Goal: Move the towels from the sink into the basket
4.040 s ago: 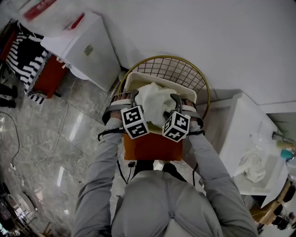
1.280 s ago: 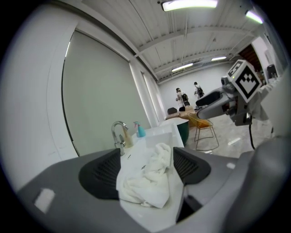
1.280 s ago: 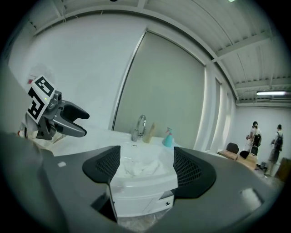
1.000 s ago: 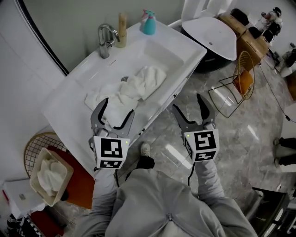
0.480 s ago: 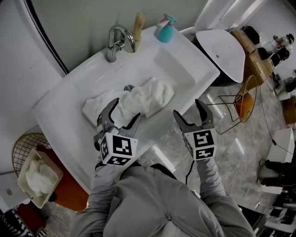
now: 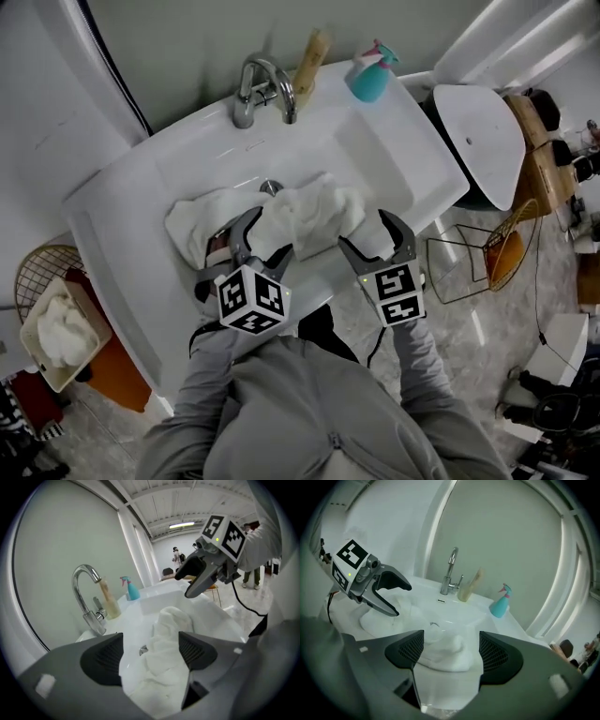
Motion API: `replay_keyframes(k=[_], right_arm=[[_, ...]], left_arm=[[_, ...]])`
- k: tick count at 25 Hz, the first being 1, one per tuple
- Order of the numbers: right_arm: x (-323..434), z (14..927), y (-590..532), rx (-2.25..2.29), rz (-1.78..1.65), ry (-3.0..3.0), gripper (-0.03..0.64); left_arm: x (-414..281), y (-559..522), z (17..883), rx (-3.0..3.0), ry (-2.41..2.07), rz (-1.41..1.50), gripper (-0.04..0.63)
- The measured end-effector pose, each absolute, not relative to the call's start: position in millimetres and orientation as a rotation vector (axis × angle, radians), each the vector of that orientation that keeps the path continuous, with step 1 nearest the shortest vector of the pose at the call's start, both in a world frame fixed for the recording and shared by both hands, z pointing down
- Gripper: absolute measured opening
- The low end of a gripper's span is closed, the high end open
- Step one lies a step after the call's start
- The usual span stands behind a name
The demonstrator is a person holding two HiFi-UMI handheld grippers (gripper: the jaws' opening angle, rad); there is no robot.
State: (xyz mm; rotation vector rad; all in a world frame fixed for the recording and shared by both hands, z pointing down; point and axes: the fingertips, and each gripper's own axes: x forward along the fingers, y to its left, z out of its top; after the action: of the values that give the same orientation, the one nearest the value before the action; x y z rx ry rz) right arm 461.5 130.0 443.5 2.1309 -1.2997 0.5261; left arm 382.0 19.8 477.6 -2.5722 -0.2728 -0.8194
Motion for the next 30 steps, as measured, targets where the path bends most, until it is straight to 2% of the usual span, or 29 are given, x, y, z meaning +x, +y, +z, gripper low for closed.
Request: replay_keyframes(k=[12, 16, 20, 30], right_arm=[[501.3, 529.4, 100.5, 1.508, 0.536, -1.63, 0.35], [500.4, 562.3, 98.0, 1.21, 0.498, -1.681, 0.39], [504.4, 584.2, 91.0, 1.031, 0.446, -1.706, 0.437], [502.9, 649.2, 80.3, 0.719, 0.49, -1.705, 0.446]], left_arm=[[423.9, 19.7, 549.7, -2.346, -0.196, -1.283, 0.402], [427.9, 22.3, 580.3, -2.213, -0.278, -1.433, 0.465], [438.5, 24.8, 603.8, -2.113, -0.369, -1.525, 0.497], [449.3, 44.6, 657.2, -1.985, -0.656, -1.731, 0.505]])
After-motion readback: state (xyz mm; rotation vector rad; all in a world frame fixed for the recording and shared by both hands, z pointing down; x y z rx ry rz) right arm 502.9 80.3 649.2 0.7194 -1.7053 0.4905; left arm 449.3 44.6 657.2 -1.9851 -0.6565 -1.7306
